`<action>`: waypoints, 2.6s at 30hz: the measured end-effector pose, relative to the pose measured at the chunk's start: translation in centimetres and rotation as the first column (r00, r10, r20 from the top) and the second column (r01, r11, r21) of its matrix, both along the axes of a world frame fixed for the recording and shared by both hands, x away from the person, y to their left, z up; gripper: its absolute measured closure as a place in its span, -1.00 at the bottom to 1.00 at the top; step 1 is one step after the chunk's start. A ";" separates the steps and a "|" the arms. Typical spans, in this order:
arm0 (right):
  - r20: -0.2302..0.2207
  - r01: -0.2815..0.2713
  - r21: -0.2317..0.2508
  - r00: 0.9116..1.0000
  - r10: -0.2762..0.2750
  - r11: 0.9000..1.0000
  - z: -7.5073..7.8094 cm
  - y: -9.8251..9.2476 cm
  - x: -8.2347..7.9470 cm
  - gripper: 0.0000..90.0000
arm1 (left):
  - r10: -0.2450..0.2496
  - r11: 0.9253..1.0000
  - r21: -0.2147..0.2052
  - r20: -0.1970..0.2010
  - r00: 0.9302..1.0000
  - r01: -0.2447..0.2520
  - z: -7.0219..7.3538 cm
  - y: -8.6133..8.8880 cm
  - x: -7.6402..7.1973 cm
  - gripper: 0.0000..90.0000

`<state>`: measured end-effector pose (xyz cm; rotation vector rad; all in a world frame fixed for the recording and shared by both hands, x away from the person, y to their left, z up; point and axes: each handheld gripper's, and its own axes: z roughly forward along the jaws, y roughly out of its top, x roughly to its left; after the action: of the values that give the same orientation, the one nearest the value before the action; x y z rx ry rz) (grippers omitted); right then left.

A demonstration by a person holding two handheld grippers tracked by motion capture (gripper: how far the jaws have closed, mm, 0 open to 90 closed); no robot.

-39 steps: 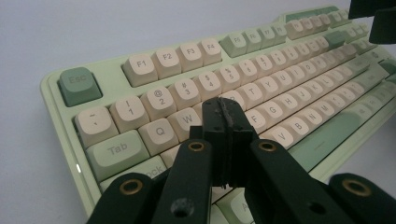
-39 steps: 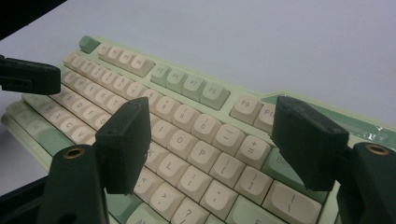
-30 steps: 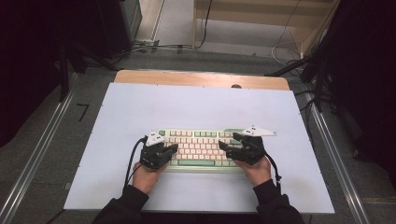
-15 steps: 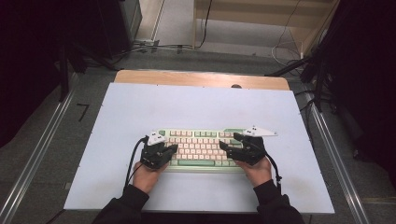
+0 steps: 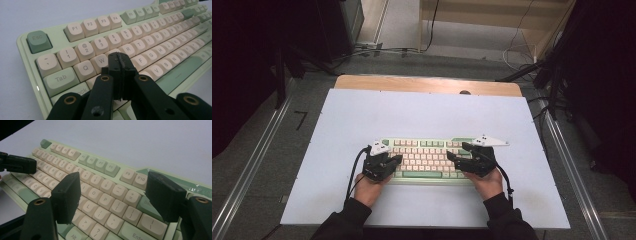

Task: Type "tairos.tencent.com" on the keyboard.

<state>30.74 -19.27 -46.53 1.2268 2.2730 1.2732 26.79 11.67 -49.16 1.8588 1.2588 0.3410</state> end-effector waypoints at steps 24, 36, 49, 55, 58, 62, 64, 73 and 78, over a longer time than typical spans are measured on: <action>0.002 0.003 0.004 1.000 -0.003 1.000 0.0 -0.1 0.0 -0.39 | 0.053 0.997 -0.059 0.131 0.990 -0.045 1.5 0.5 -0.6 -0.15; 0.007 0.003 0.011 1.000 -0.003 1.000 0.1 0.1 -0.5 -0.20 | 0.100 0.994 -0.047 0.124 0.987 -0.095 1.3 1.2 -0.3 -0.25; 0.006 -0.021 0.012 1.000 0.021 1.000 0.1 -0.1 -1.9 0.61 | 0.103 0.994 -0.035 0.120 0.987 -0.099 1.2 1.3 -0.3 -0.25; -0.021 -0.044 -0.002 0.999 0.044 0.999 -0.4 0.2 -2.0 0.95 | 0.098 0.995 -0.035 0.118 0.988 -0.095 1.2 1.2 -0.3 -0.24; -0.029 -0.061 -0.008 0.998 0.061 0.998 -0.6 0.5 -2.1 0.95 | 0.096 0.995 -0.033 0.115 0.989 -0.093 1.1 1.1 -0.3 -0.24; -0.045 -0.087 -0.028 0.995 0.086 0.996 -1.0 1.1 -2.2 0.95 | 0.092 0.996 -0.032 0.112 0.989 -0.089 1.1 1.1 -0.4 -0.23; -0.053 -0.098 -0.039 0.994 0.096 0.994 -1.1 1.4 -2.3 0.95 | 0.092 0.996 -0.033 0.112 0.989 -0.089 1.1 1.1 -0.4 -0.23; -0.071 -0.119 -0.075 0.991 0.114 0.990 -1.7 2.0 -2.4 0.95 | 0.090 0.996 -0.033 0.110 0.990 -0.087 1.1 1.2 -0.4 -0.22; -0.082 -0.120 -0.087 0.990 0.112 0.989 -1.9 2.1 -2.3 0.95 | 0.091 0.996 -0.035 0.109 0.990 -0.088 1.1 1.2 -0.3 -0.22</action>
<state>28.42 -17.16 -48.45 1.1458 2.4614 1.1630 26.44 12.85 -48.04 1.7375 1.2673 0.4644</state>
